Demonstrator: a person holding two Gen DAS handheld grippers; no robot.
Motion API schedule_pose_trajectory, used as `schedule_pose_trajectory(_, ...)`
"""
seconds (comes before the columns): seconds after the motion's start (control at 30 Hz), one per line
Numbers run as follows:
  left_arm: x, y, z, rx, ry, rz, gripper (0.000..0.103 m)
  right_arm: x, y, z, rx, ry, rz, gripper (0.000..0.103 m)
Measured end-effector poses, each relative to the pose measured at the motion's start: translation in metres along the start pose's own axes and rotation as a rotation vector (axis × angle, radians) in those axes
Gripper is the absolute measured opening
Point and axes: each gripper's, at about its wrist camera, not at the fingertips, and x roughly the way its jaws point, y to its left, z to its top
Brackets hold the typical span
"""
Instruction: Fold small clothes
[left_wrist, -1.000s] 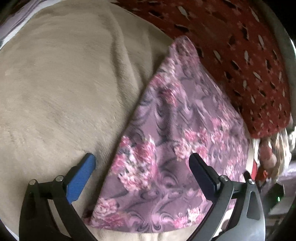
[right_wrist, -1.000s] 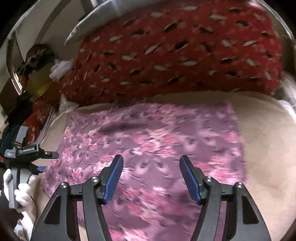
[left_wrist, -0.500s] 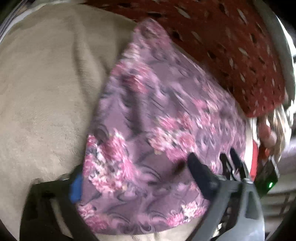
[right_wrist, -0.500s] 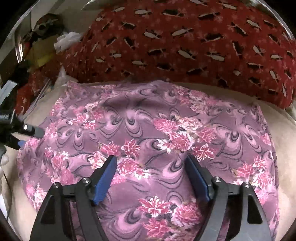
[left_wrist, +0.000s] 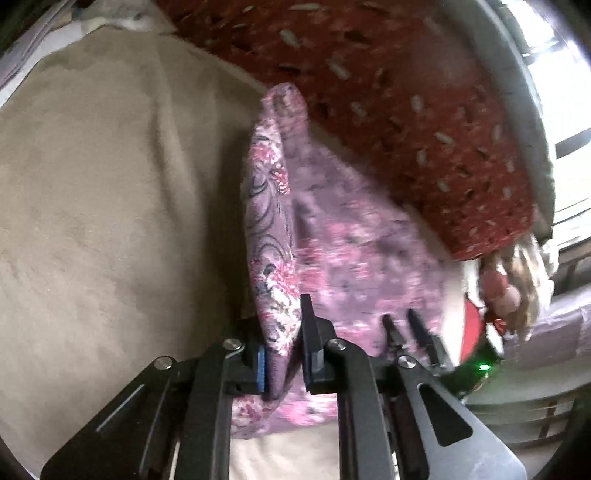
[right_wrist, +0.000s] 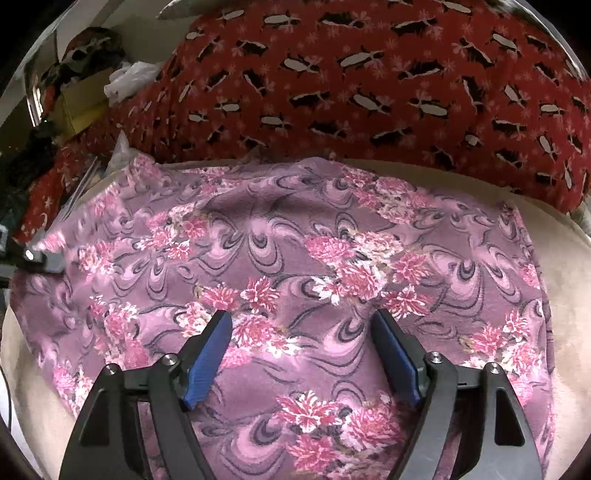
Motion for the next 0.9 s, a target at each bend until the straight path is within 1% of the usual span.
schedule_pose_trajectory(0.13, -0.004, -0.029, -0.002, 0.036, -0.016, -0.016, 0.011, -0.006, -0.004, 0.0, -0.008, 0.023, 0.012, 0.079)
schedule_pose_trajectory(0.23, -0.003, -0.048, -0.004, 0.048, -0.023, -0.04, 0.011, -0.014, -0.011, -0.004, 0.004, 0.024, 0.019, 0.079)
schedule_pose_trajectory(0.37, 0.0, -0.072, -0.006, 0.061, -0.018, -0.066, 0.011, -0.022, -0.022, -0.01, 0.01, 0.012, 0.0, 0.079)
schedule_pose_trajectory(0.5, 0.008, -0.09, -0.011, 0.074, -0.004, -0.074, 0.011, -0.034, -0.034, -0.015, -0.001, -0.007, -0.014, 0.079)
schedule_pose_trajectory(0.6, 0.019, -0.102, -0.017, 0.076, 0.012, -0.083, 0.01, -0.046, -0.041, -0.022, -0.021, -0.031, -0.055, 0.08)
schedule_pose_trajectory(0.7, 0.029, -0.115, -0.022, 0.085, 0.031, -0.087, 0.01, -0.058, -0.055, -0.029, -0.025, -0.065, -0.114, 0.08)
schedule_pose_trajectory(0.73, 0.032, -0.118, -0.024, 0.087, 0.038, -0.088, 0.01, -0.061, -0.064, -0.033, -0.015, -0.071, -0.139, 0.08)
schedule_pose_trajectory(0.8, 0.043, -0.127, -0.029, 0.094, 0.057, -0.089, 0.01, -0.064, -0.078, -0.038, 0.014, -0.071, -0.154, 0.08)
schedule_pose_trajectory(0.87, 0.053, -0.134, -0.034, 0.096, 0.076, -0.094, 0.01, -0.064, -0.094, -0.044, 0.064, -0.055, -0.133, 0.08)
schedule_pose_trajectory(0.9, 0.06, -0.136, -0.036, 0.099, 0.088, -0.092, 0.01, -0.063, -0.1, -0.047, 0.09, -0.048, -0.114, 0.082)
